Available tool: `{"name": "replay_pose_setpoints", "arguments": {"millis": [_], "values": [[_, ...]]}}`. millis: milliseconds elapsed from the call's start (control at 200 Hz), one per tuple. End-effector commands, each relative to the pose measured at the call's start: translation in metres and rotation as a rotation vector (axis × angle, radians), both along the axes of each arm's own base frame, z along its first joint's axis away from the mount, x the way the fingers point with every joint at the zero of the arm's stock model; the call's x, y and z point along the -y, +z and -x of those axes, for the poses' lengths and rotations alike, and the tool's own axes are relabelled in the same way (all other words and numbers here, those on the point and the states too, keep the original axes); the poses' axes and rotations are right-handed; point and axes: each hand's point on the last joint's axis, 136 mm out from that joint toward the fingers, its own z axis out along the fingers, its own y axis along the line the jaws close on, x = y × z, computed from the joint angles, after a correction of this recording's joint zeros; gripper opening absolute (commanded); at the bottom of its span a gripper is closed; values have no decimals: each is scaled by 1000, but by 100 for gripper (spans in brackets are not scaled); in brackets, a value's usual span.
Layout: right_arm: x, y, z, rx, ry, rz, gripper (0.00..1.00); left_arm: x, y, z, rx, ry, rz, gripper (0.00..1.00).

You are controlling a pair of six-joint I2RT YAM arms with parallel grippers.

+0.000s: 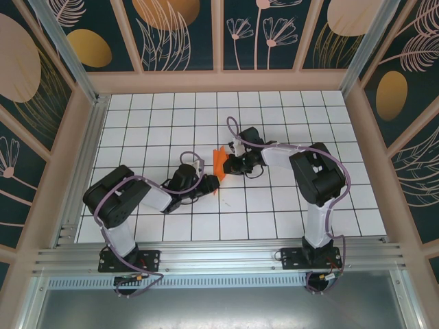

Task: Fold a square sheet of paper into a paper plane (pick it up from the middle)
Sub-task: Fold the wing for the fifth time at the center of the table.

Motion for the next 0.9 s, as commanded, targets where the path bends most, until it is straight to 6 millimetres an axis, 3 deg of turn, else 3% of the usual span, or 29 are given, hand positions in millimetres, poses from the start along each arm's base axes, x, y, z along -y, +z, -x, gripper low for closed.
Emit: {"name": "replay_pose_setpoints", "arguments": {"millis": [0,150,355,691,896], "values": [[0,-3,-4,29,17,19,10,-5,25,-12,66,31,-9,31],[-3,1,-1,31,30,9,10,-16,26,-26,78,91,-77,42],[-6,5,-2,37,42,-5,10,-25,10,-46,40,146,-169,46],[-8,8,-2,43,51,-13,8,-16,-26,-66,-71,151,-266,3],[-8,9,-2,43,51,-14,8,-19,-35,-66,-95,161,-295,0]]}}
